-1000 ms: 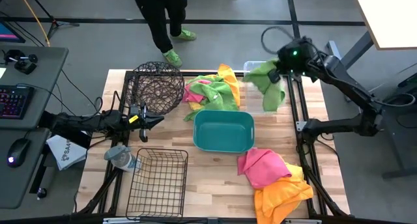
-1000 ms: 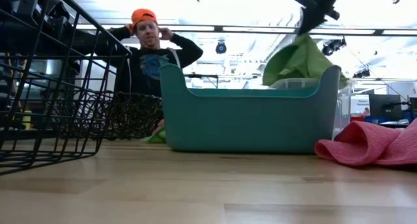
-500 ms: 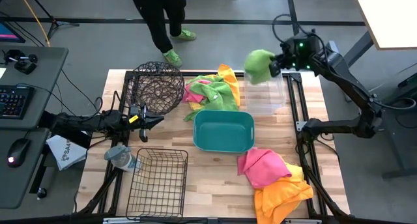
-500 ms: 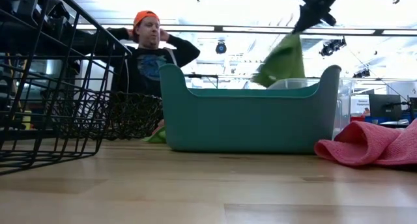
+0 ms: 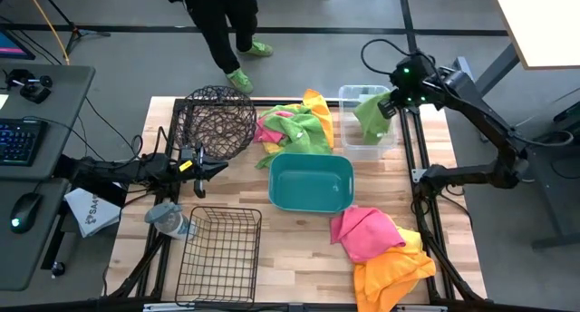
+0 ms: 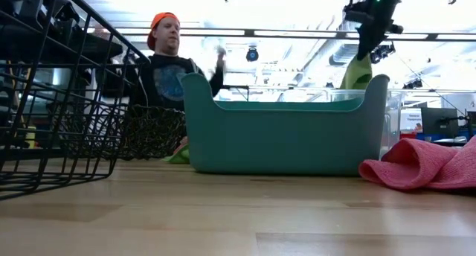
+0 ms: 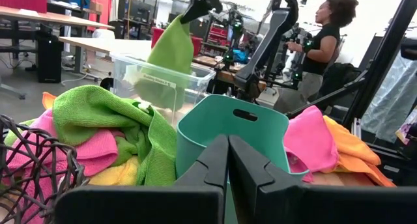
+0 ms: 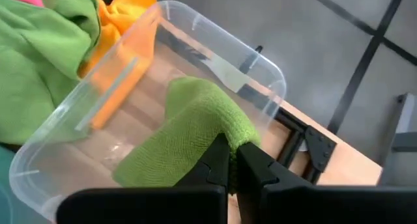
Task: Sort microfiber towel by color & place in baskets
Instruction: Put the green microfiber cloth into the transparent bin
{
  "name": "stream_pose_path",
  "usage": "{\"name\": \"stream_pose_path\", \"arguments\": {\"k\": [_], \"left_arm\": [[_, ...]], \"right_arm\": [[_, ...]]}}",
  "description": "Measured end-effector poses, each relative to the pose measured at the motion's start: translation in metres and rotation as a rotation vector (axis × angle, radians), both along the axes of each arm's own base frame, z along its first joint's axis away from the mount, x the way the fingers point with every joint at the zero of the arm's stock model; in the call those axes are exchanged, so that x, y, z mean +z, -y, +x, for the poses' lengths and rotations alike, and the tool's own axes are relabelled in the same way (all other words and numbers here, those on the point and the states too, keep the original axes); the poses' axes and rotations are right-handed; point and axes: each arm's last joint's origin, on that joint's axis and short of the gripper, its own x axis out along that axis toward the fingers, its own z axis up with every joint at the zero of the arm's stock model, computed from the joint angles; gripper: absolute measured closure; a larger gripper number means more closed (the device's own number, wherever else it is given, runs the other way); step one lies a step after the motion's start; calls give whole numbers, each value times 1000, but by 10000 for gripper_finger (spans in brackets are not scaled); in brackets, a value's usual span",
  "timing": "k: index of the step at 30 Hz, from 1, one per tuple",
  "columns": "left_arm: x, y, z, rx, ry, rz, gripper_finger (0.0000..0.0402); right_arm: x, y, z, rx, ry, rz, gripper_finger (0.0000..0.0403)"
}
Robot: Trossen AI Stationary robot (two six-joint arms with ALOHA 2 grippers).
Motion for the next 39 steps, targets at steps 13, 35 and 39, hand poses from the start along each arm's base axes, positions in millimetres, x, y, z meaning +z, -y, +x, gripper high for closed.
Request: {"name": "stream_pose_path", "arguments": {"k": [13, 35, 39], "left_arm": [[0, 0, 0, 0, -1, 0, 402], [0, 0, 0, 0, 0, 0, 401], [0, 0, 0, 0, 0, 0, 402]], "right_arm": [[-64, 41, 57, 122, -149, 268, 400], [-28, 11, 46, 237, 222, 382, 136], [-21, 5, 72, 318, 415, 397, 135]]}}
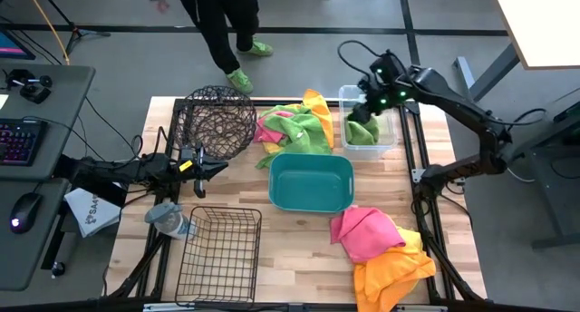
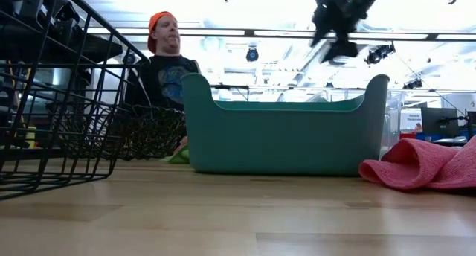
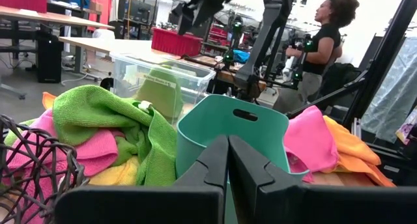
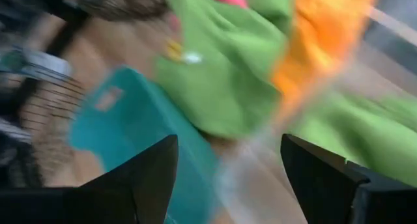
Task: Sort microfiber towel by color & place in baskets
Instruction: Put the green microfiber cloth into the transparent bin
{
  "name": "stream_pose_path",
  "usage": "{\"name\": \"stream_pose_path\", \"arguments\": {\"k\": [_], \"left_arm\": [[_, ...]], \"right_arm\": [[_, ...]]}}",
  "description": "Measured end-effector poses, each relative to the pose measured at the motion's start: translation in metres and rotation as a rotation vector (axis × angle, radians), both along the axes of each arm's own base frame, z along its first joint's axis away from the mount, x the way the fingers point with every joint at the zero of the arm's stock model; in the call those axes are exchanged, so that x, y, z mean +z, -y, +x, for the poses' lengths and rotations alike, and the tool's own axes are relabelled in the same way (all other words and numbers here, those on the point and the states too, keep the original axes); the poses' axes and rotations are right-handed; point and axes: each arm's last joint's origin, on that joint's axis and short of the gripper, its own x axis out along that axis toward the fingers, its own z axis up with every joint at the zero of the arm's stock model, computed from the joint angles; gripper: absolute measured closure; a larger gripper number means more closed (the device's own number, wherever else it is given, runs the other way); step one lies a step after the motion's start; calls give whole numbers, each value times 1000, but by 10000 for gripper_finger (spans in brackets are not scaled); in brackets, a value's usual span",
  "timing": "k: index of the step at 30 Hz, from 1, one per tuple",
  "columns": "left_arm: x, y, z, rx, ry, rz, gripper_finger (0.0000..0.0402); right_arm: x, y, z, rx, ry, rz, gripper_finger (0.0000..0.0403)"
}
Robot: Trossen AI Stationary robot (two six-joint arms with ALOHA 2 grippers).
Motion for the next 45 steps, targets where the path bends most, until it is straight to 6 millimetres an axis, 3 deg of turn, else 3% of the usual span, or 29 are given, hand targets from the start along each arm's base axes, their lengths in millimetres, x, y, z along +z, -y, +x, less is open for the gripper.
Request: {"name": "stream_pose_path", "arguments": {"k": [6, 11, 19, 27, 31, 34, 36, 39, 40, 42, 45], "left_arm": [[0, 0, 0, 0, 0, 0, 401], [0, 0, 0, 0, 0, 0, 402], [0, 0, 0, 0, 0, 0, 401], [0, 0, 0, 0, 0, 0, 402], [0, 0, 0, 0, 0, 0, 402], [0, 0, 0, 0, 0, 0, 402], [0, 0, 0, 0, 0, 0, 401], [0, 0, 0, 0, 0, 0, 402], [0, 0, 0, 0, 0, 0, 401], [0, 0, 0, 0, 0, 0, 401], [0, 0, 0, 0, 0, 0, 402]], "right_arm": [[-11, -22, 69, 165, 144, -105, 135], [-41, -29, 109, 133, 41, -274, 135], [-107, -22, 144, 29, -122, -124, 135], [-141, -14, 156, -34, -221, -174, 135], [-145, -11, 160, -58, -224, -216, 136], [-145, -10, 161, -54, -222, -246, 164], [-145, -10, 161, -57, -223, -244, 219], [-141, -12, 160, -9, -194, -219, 353], [-136, -13, 160, 19, -173, -215, 376], [-116, -14, 161, 38, -113, -228, 381], [-65, -17, 155, 70, 7, -295, 396]]}}
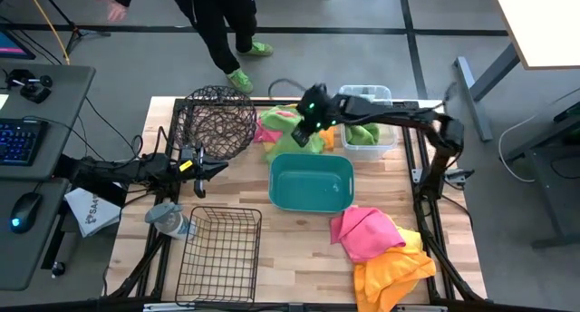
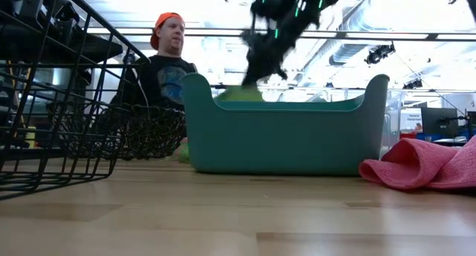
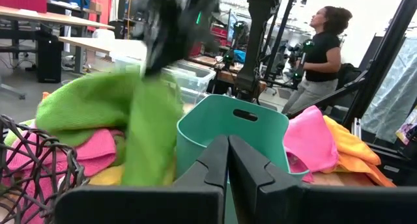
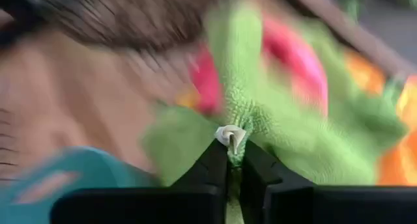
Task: Sort microfiber towel by color & place in baskets
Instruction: Put the green microfiber cloth into the transparent bin
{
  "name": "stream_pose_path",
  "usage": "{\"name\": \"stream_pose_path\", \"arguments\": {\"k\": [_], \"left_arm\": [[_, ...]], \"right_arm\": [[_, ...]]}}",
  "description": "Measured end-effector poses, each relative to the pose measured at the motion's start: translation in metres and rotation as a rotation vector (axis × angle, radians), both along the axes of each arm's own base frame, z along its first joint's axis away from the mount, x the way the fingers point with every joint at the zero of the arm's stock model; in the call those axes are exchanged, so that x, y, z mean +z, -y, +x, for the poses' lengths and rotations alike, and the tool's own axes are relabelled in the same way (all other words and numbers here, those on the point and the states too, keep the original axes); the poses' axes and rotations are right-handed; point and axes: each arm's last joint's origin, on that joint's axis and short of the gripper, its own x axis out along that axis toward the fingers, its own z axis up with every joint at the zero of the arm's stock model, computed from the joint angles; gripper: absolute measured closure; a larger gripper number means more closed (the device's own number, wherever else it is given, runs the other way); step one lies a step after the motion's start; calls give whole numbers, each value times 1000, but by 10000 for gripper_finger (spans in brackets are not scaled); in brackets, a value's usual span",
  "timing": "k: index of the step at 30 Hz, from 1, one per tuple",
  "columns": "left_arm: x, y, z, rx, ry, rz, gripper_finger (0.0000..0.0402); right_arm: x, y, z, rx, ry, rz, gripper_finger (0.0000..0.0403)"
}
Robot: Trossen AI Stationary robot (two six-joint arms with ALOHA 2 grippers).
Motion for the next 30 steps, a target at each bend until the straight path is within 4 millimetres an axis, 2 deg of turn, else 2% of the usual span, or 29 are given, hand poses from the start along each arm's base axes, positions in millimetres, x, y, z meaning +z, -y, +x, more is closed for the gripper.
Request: {"name": "stream_pose_path", "arguments": {"k": [4, 8, 11, 14, 18, 22, 26, 30], "left_arm": [[0, 0, 0, 0, 0, 0, 402], [0, 0, 0, 0, 0, 0, 401], [0, 0, 0, 0, 0, 0, 402], [0, 0, 0, 0, 0, 0, 401], [0, 0, 0, 0, 0, 0, 401], [0, 0, 0, 0, 0, 0, 401], [0, 0, 0, 0, 0, 0, 401], [0, 0, 0, 0, 0, 0, 401]], "right_arm": [[80, -8, -27, 27, 111, -145, 398], [149, -22, -73, -27, 123, -313, 400], [181, -33, -110, -108, 56, -408, 401], [196, -42, -142, -184, -21, -452, 402], [198, -50, -174, -263, -93, -437, 402], [181, -48, -183, -305, -160, -402, 402], [150, -37, -179, -318, -221, -381, 402], [105, -23, -176, -303, -359, -339, 402]]}}
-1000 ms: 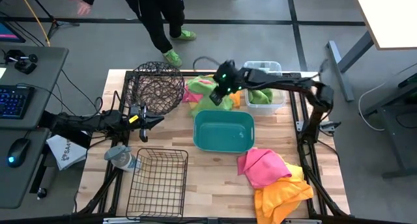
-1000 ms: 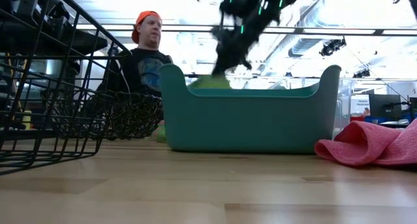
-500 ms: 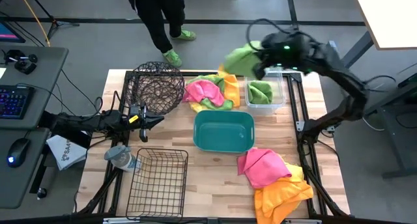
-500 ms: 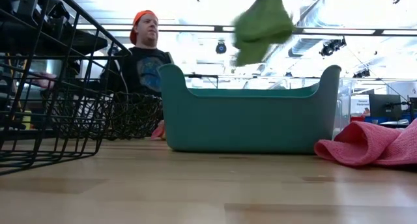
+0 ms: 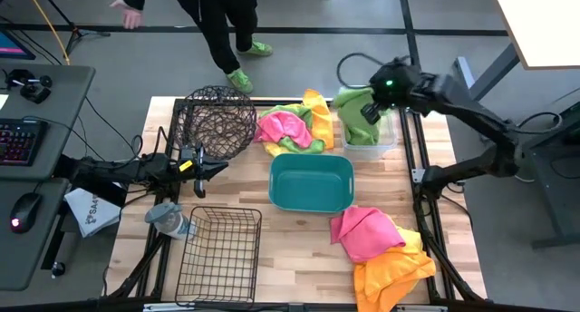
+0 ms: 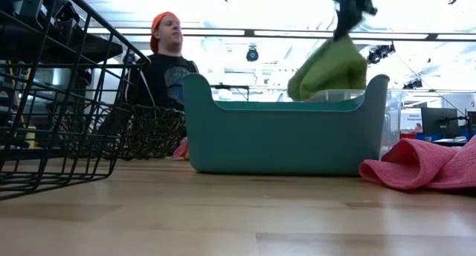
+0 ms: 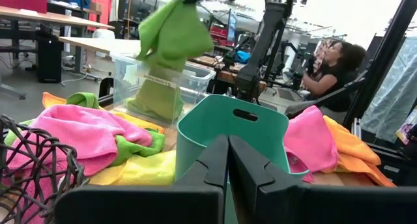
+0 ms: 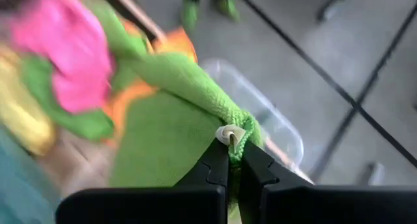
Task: Sort microfiber towel by color & place in baskets
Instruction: Put the green microfiber cloth into the transparent bin
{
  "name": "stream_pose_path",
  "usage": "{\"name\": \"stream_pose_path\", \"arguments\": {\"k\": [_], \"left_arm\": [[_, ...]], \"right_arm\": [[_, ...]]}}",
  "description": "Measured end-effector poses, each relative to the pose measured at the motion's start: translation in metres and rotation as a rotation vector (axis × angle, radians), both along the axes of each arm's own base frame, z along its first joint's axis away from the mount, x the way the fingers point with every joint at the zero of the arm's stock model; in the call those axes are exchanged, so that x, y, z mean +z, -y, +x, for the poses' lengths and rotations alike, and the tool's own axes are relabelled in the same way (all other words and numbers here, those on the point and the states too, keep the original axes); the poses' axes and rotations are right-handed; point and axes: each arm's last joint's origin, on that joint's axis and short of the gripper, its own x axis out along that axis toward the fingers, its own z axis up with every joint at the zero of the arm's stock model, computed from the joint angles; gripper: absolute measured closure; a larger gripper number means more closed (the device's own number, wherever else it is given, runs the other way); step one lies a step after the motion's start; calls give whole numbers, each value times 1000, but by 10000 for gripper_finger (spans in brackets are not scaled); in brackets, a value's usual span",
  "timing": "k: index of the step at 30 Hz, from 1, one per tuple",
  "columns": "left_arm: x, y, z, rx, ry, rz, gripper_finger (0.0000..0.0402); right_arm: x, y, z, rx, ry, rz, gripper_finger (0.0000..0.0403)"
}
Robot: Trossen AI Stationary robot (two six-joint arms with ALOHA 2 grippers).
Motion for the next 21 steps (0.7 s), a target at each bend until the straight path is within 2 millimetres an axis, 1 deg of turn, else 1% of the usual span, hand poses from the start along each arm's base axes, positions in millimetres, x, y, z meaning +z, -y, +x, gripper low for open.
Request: {"name": "stream_pose_path", "arguments": {"k": [3, 6, 11, 13, 17, 21], "left_arm": [[0, 0, 0, 0, 0, 0, 401], [0, 0, 0, 0, -1, 0, 402], [0, 0, 0, 0, -1, 0, 401], [0, 0, 0, 0, 0, 0, 401], [0, 0, 0, 0, 0, 0, 401], [0, 0, 0, 0, 0, 0, 401]], "right_arm": [[-28, 11, -3, -29, -90, 29, 403], [-50, 20, -10, -66, -168, 63, 403], [-75, 32, -27, -166, -288, 101, 403], [-80, 36, -31, -175, -309, 117, 403], [-80, 39, -36, -194, -331, 116, 403], [-71, 40, -37, -228, -345, 62, 403]]}}
